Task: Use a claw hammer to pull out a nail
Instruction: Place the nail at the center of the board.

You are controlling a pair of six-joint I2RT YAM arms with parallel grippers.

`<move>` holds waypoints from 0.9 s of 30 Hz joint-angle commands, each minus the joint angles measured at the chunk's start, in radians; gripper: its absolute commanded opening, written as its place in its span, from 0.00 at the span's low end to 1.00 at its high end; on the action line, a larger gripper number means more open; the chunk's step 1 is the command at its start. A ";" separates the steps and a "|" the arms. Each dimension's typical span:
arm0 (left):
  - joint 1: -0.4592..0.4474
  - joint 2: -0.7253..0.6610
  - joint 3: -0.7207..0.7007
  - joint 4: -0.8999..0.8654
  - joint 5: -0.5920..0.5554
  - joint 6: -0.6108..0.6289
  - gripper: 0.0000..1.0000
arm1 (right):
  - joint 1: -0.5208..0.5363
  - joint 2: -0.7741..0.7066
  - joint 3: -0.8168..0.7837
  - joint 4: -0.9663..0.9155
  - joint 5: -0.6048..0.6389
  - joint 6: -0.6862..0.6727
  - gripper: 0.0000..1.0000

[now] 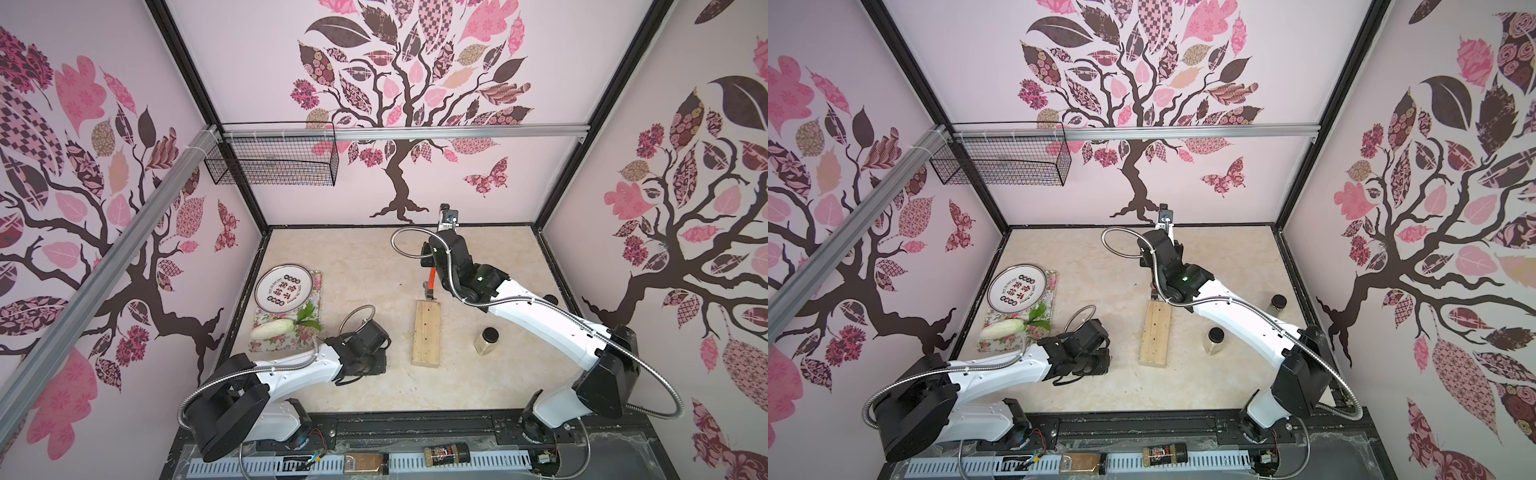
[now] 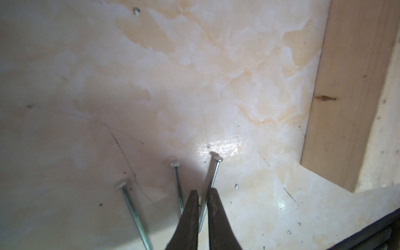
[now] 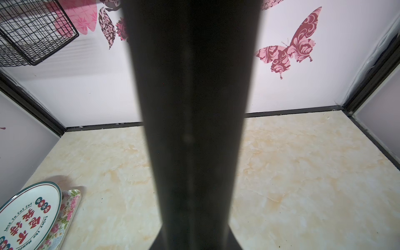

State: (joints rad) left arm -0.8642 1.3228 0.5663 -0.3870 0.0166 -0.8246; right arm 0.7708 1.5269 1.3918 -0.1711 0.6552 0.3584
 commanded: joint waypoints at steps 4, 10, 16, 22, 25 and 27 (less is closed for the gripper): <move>-0.002 -0.059 0.018 0.003 0.004 0.018 0.21 | -0.001 -0.068 0.014 0.068 0.016 -0.007 0.05; -0.002 -0.175 0.119 -0.057 0.009 0.118 0.43 | -0.002 -0.075 0.011 0.080 -0.030 -0.020 0.05; -0.003 -0.252 0.240 -0.057 -0.034 0.235 0.76 | -0.002 -0.079 0.009 0.098 -0.127 -0.035 0.05; 0.003 -0.255 0.349 -0.015 -0.048 0.356 0.88 | -0.001 -0.093 0.013 0.107 -0.283 -0.046 0.06; 0.025 -0.234 0.398 0.015 -0.040 0.410 0.92 | -0.002 -0.102 0.015 0.112 -0.389 -0.034 0.07; 0.054 -0.209 0.428 0.036 -0.006 0.436 0.92 | -0.002 -0.106 0.016 0.112 -0.448 -0.016 0.07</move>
State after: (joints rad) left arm -0.8394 1.0908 0.9226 -0.4065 -0.0090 -0.4686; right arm 0.7704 1.5017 1.3808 -0.1444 0.3294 0.3222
